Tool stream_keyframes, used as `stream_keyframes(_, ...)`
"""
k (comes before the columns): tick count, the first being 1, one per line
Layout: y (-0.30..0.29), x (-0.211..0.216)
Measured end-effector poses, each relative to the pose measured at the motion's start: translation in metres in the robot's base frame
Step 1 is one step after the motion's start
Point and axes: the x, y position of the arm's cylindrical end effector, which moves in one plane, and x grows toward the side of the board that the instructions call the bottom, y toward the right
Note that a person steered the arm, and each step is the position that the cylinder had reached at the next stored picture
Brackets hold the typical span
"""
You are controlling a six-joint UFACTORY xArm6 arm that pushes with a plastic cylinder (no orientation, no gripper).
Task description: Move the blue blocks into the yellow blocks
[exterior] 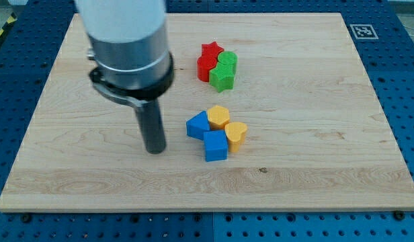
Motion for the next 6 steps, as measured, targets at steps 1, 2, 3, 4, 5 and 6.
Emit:
stream_keyframes(1,-0.001,-0.022)
stream_keyframes(2,0.000,-0.023)
stream_keyframes(3,0.007,-0.023)
stream_keyframes(4,0.023,-0.024)
stream_keyframes(5,0.035,-0.024)
stream_keyframes(6,0.045,-0.024)
